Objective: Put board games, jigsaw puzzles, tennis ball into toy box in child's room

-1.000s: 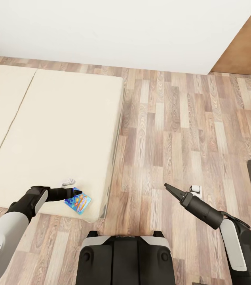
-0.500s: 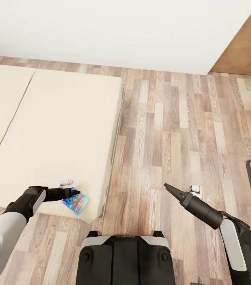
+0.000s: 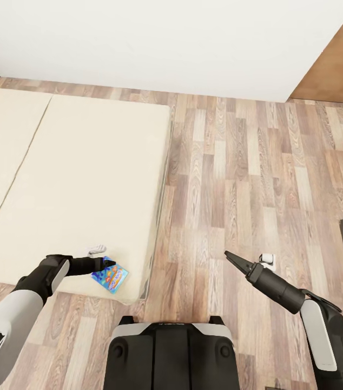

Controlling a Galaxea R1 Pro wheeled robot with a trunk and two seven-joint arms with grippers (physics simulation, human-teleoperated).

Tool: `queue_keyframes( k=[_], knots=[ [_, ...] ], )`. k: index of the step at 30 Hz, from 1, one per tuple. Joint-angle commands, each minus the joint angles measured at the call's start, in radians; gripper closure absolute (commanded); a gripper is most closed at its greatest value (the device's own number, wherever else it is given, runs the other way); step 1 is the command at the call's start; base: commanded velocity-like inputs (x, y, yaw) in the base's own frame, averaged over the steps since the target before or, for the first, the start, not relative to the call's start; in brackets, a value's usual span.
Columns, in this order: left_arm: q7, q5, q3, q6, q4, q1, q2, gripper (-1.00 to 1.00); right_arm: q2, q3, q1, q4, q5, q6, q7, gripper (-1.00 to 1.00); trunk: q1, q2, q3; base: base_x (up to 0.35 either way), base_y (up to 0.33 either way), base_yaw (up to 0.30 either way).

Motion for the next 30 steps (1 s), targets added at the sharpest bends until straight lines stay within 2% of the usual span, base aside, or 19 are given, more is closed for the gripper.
queue_keyframes(
  k=[1, 30],
  knots=[
    [-0.005, 0.017, 0.000, 0.019, 0.001, 0.001, -0.019, -1.00, 0.000, -0.001, 0.000, 0.000, 0.000, 0.005, 0.002, -1.00, 0.001, -0.001, -0.001, 0.000, 0.254, 0.000],
    [-0.005, 0.019, -0.001, 0.019, 0.001, 0.001, -0.019, -1.00, 0.000, -0.001, 0.000, 0.000, 0.000, 0.001, 0.001, -1.00, 0.001, -0.001, -0.001, 0.000, 0.065, 0.000]
  ],
)
